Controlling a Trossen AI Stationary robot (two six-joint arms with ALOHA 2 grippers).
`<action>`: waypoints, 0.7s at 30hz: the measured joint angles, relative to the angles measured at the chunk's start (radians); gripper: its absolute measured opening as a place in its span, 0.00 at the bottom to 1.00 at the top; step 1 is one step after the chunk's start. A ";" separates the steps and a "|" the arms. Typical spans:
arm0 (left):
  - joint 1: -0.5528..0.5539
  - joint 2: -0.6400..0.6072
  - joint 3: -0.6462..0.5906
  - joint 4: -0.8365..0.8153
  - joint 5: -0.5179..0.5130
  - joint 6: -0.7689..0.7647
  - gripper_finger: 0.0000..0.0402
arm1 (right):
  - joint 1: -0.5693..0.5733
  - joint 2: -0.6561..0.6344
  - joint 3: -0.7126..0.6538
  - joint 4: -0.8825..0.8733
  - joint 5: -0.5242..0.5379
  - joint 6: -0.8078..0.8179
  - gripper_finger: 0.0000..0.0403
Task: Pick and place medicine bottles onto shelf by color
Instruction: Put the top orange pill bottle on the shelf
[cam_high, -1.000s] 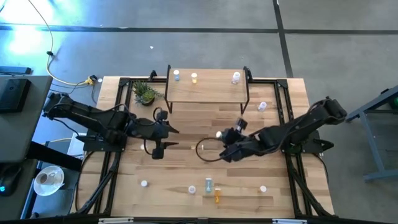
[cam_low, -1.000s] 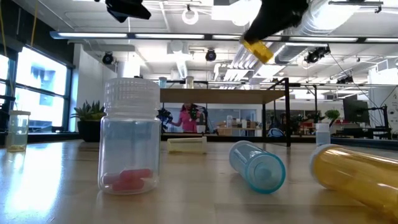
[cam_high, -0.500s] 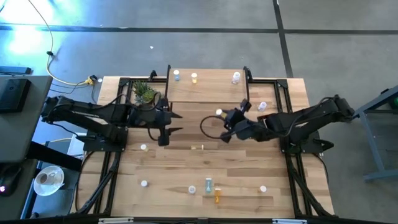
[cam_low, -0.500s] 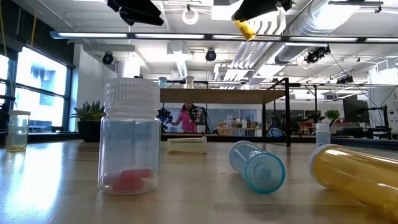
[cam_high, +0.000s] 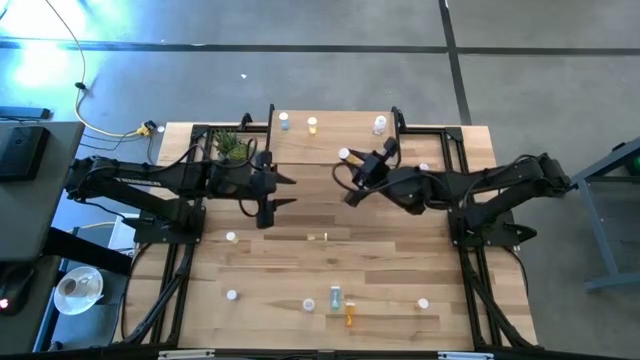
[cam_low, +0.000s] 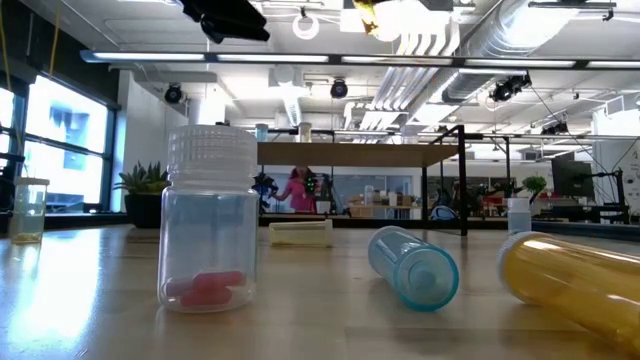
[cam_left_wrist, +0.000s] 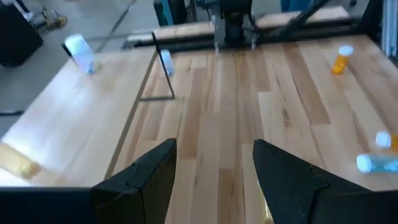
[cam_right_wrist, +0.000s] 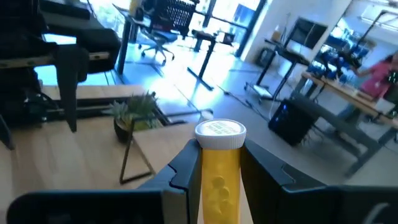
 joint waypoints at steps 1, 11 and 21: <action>0.000 0.000 0.000 0.019 0.000 0.000 0.50 | -0.004 0.000 0.000 0.020 -0.018 -0.018 0.21; 0.031 0.031 -0.001 0.262 0.030 0.036 0.50 | -0.056 -0.007 0.000 0.180 -0.314 -0.099 0.21; 0.108 0.136 0.000 0.494 0.119 0.060 0.50 | -0.112 -0.023 0.001 0.200 -0.541 -0.018 0.21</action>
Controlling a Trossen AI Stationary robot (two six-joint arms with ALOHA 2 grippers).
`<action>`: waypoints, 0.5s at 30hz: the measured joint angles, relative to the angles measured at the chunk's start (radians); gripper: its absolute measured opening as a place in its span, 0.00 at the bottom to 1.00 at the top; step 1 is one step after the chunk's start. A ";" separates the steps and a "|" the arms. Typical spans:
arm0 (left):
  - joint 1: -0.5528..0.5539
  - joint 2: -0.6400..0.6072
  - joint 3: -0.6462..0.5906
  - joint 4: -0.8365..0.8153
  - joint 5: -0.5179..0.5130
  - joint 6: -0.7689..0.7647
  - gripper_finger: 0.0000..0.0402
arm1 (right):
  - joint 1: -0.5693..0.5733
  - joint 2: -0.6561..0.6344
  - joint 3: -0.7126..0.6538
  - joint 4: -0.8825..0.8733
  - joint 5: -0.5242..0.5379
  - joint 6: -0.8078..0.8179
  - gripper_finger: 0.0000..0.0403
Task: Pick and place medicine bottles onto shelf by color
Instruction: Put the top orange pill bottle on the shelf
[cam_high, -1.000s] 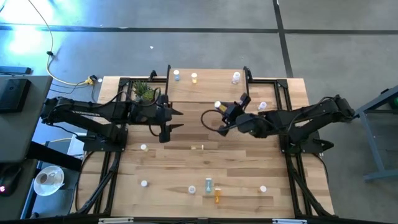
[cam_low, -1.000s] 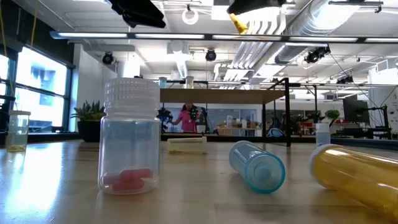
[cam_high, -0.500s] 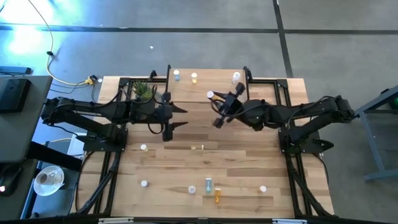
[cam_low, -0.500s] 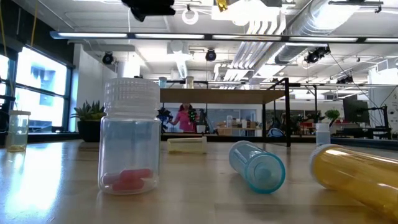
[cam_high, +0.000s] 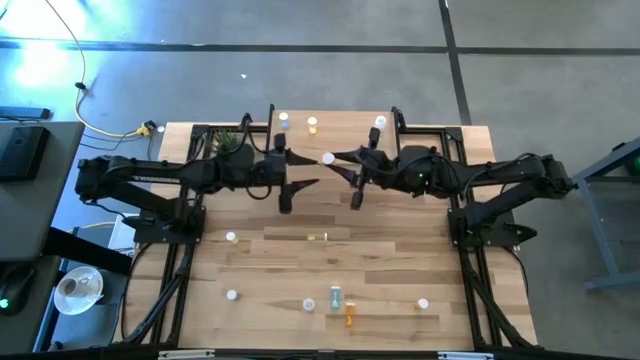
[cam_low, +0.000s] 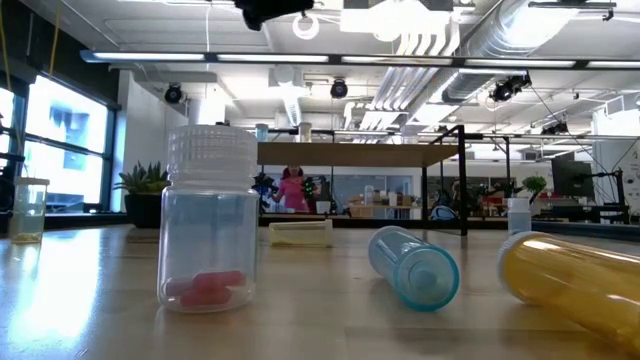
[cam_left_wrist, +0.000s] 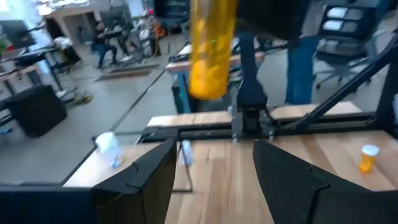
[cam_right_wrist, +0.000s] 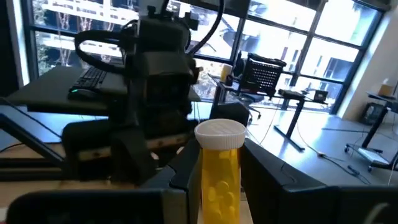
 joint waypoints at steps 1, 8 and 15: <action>0.007 0.014 0.000 0.021 0.024 0.000 0.50 | -0.007 0.000 0.000 -0.002 -0.003 0.005 0.21; 0.045 0.095 0.000 0.169 0.040 -0.026 0.50 | -0.038 0.000 0.000 -0.016 -0.044 0.028 0.21; 0.082 0.143 0.000 0.282 0.037 -0.045 0.50 | -0.044 0.000 0.000 -0.020 -0.045 0.057 0.21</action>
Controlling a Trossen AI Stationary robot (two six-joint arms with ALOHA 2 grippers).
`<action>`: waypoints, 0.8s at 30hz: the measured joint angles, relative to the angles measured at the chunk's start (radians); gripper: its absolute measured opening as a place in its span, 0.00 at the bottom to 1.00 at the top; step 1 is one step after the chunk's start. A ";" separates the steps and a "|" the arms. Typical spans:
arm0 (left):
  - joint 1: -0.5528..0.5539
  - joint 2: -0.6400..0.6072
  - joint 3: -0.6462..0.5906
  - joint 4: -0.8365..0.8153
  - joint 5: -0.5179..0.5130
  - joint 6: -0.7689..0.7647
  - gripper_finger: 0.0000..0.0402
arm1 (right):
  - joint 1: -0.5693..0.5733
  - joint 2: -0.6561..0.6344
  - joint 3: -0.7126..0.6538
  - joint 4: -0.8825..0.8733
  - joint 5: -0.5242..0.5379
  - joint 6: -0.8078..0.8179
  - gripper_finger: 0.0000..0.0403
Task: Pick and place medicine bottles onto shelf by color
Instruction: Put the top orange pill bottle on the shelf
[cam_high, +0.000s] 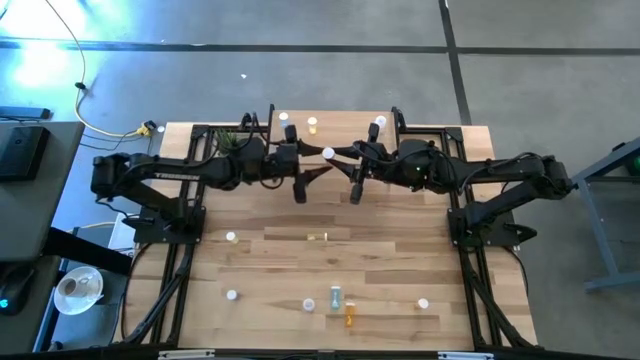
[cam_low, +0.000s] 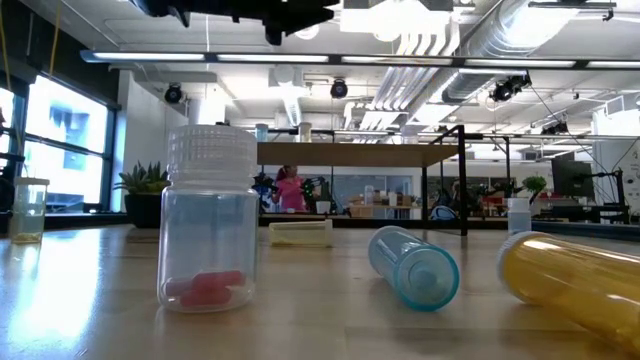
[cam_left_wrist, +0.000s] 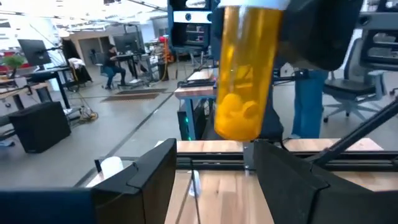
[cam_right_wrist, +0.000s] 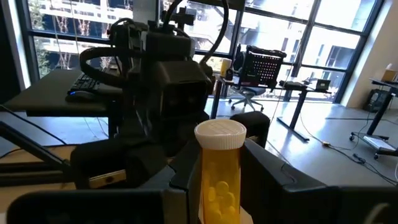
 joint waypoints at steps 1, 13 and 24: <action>0.002 0.004 0.000 0.015 0.003 0.001 0.50 | 0.000 0.000 0.000 0.000 0.001 0.007 0.21; 0.017 0.006 0.000 0.104 0.160 0.000 0.50 | -0.009 0.000 0.000 -0.018 0.001 0.019 0.21; 0.025 0.006 0.000 0.106 0.154 0.000 0.38 | -0.013 0.000 0.000 -0.021 0.001 0.019 0.21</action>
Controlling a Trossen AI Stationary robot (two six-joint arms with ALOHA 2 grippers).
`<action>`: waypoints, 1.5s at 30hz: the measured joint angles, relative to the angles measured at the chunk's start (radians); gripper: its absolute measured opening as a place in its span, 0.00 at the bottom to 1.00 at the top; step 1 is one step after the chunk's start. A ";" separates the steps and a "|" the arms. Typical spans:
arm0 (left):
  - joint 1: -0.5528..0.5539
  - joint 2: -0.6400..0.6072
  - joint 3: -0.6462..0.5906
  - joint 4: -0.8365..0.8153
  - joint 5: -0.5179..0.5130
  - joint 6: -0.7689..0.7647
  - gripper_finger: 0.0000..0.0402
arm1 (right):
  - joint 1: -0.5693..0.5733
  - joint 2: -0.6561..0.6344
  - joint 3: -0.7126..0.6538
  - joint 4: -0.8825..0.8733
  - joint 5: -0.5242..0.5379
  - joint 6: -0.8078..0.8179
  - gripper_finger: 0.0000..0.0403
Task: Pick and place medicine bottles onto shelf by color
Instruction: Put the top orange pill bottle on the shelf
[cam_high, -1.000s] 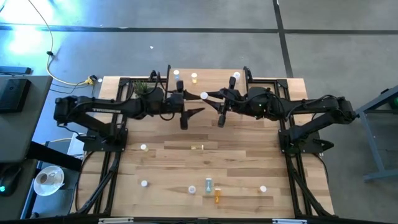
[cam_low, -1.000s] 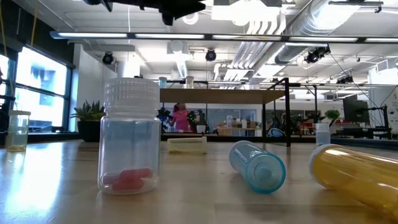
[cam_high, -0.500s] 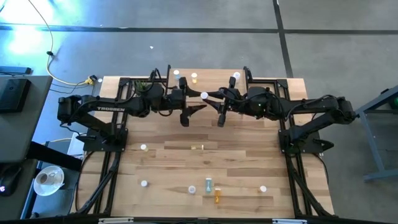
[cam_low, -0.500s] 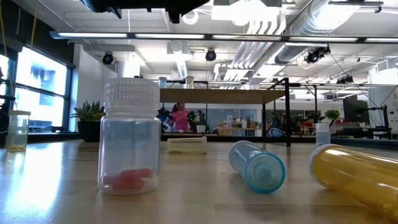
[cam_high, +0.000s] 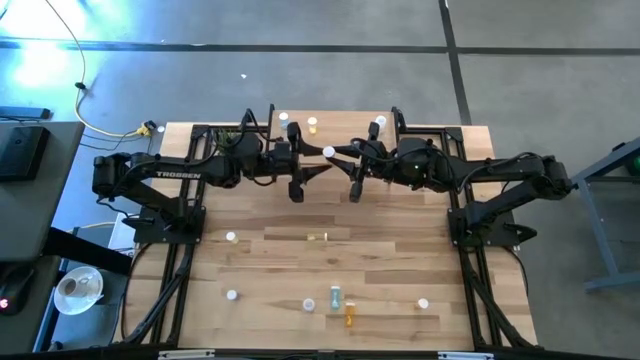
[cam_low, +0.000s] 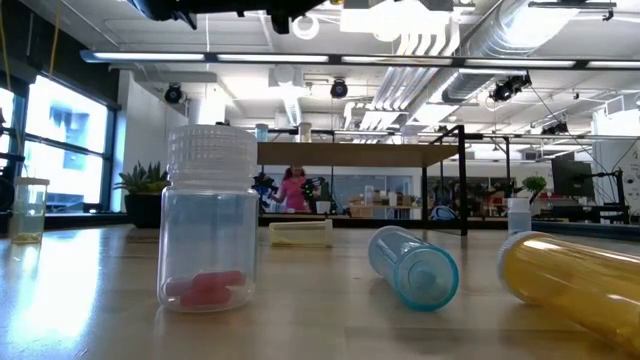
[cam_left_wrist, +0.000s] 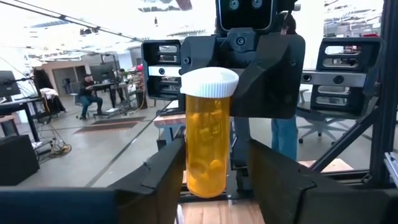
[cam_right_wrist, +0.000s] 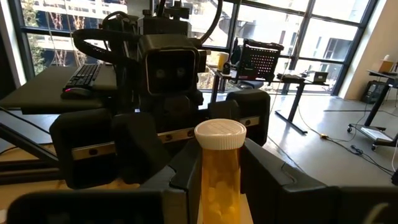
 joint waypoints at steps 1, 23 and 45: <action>0.000 0.000 0.000 0.000 0.000 0.001 0.36 | 0.000 0.000 0.000 0.000 -0.005 0.002 0.21; 0.000 0.000 0.000 -0.023 -0.005 0.002 0.23 | 0.000 0.000 0.000 -0.047 -0.023 0.021 0.21; 0.058 -0.002 0.001 -0.194 -0.132 0.032 0.23 | -0.034 -0.053 -0.001 -0.361 0.135 0.065 0.44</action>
